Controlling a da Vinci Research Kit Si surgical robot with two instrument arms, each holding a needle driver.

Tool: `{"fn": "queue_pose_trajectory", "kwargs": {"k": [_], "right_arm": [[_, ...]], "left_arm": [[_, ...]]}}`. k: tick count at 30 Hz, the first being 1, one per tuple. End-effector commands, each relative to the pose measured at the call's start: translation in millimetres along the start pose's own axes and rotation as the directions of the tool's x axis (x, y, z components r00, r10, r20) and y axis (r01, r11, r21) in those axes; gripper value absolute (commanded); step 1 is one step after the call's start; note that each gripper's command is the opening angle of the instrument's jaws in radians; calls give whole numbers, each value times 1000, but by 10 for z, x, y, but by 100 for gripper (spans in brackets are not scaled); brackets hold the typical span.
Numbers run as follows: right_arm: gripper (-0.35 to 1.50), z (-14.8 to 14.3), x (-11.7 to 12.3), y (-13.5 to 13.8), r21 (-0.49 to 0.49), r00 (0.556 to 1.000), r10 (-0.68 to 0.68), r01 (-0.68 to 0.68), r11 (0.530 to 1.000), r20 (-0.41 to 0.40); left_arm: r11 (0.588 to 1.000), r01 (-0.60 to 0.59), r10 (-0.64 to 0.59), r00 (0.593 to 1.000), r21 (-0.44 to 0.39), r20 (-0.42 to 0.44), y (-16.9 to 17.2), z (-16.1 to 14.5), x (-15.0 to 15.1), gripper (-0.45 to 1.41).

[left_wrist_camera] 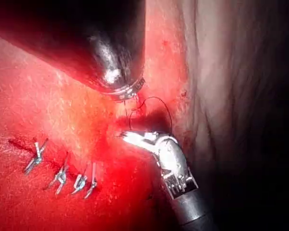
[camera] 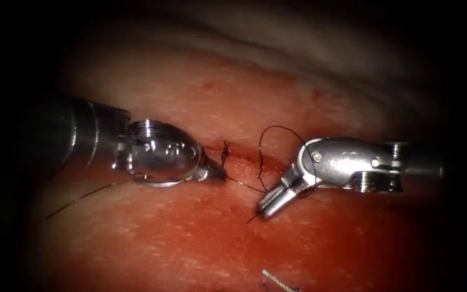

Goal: Wound Closure

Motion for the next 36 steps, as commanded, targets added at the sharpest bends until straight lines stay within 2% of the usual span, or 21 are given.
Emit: {"fn": "queue_pose_trajectory", "kwargs": {"k": [1, 6, 9, 11, 15, 19, 24, 25, 30, 36], "right_arm": [[-35, -3, 1, 9, -21, 995, 92, -93, 995, -42], [-35, -35, -5, 33, -151, 965, 226, -245, 958, -132], [-35, -49, -11, 49, -202, 933, 316, -347, 916, -171], [-35, -52, -17, 55, -219, 917, 356, -390, 894, -177], [-35, -50, -33, 64, -299, 888, 444, -459, 837, -122], [-35, -46, -43, 63, -342, 858, 487, -512, 788, -162], [-35, -47, -42, 60, -373, 832, 513, -554, 744, -214], [-35, -49, -41, 62, -383, 814, 528, -580, 719, -241], [-35, -53, -35, 69, -468, 789, 546, -610, 639, -283], [-35, -59, -31, 75, -509, 723, 575, -685, 522, -383]], "left_arm": [[1000, -3, 3, 1000, 5, 1, 7, 6, -4, -35], [1000, -17, 17, 1000, 10, 16, 49, -15, -21, -35], [1000, -23, 23, 999, 4, 23, 73, -26, -24, -35], [1000, -26, 26, 999, 1, 26, 81, -30, -25, -35], [1000, -30, 29, 999, 1, 26, 97, -36, -22, -35], [999, -36, 36, 999, 0, 27, 115, -40, -21, -35], [1000, -22, 22, 999, -3, 28, 141, -49, -22, -35], [1000, -21, 21, 999, -14, 26, 152, -53, -24, -35], [1000, -21, 22, 999, -18, 29, 181, -64, -37, -35], [1000, -15, 16, 999, -16, 32, 196, -64, -46, -35]]}}
